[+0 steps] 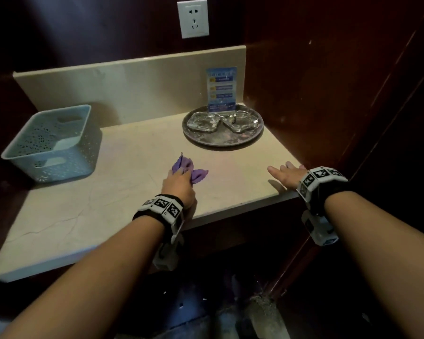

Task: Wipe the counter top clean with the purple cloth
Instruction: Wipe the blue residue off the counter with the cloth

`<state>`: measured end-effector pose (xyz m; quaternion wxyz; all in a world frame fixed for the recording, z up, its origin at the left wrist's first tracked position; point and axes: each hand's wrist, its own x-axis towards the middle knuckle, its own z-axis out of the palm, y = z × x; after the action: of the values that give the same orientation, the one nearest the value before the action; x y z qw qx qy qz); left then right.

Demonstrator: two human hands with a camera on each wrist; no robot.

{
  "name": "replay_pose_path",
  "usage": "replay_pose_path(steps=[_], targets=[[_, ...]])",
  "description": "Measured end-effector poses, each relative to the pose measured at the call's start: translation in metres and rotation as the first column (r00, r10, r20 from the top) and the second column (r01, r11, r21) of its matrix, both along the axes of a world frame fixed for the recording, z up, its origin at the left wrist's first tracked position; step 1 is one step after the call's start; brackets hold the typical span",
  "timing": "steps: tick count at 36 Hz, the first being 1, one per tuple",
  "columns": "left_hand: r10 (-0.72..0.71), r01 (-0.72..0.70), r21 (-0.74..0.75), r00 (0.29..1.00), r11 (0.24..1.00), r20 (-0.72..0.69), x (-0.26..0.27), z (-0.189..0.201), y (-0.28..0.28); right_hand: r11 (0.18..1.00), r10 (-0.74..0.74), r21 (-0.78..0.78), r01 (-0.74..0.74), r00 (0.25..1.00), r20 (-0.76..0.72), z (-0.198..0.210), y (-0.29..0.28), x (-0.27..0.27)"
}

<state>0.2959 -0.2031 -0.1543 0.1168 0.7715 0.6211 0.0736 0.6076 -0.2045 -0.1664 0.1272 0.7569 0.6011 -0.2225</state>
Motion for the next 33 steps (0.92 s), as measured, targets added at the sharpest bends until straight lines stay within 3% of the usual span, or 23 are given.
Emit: replay_pose_path(steps=[13, 18, 21, 24, 29, 33], targets=[[-0.277, 0.270, 0.104, 0.959, 0.957, 0.057, 0.075, -0.004, -0.068, 0.995, -0.088, 0.044, 0.088, 0.996, -0.015, 0.001, -0.002, -0.006], [-0.365, 0.352, 0.098, 0.902, 0.931, 0.230, 0.083, 0.005, -0.084, 0.998, -0.059, 0.022, 0.058, 0.998, 0.007, -0.006, 0.005, -0.001], [-0.313, 0.282, 0.141, 0.900, 0.949, 0.302, 0.068, 0.019, -0.085, 0.997, -0.056, 0.045, 0.055, 0.998, 0.019, 0.003, -0.008, -0.004], [-0.186, 0.125, 0.185, 0.914, 0.975, 0.361, 0.030, 0.034, -0.069, 0.996, -0.065, 0.059, 0.064, 0.998, 0.022, -0.001, -0.009, -0.002], [0.110, -0.146, 0.151, 0.969, 0.978, 0.223, -0.038, 0.022, -0.048, 0.996, -0.071, 0.056, 0.070, 0.997, 0.013, -0.002, -0.006, -0.004], [0.156, -0.182, 0.135, 0.970, 0.974, 0.187, -0.037, 0.005, -0.057, 0.992, -0.110, 0.065, 0.109, 0.994, 0.002, -0.001, -0.006, -0.007]])
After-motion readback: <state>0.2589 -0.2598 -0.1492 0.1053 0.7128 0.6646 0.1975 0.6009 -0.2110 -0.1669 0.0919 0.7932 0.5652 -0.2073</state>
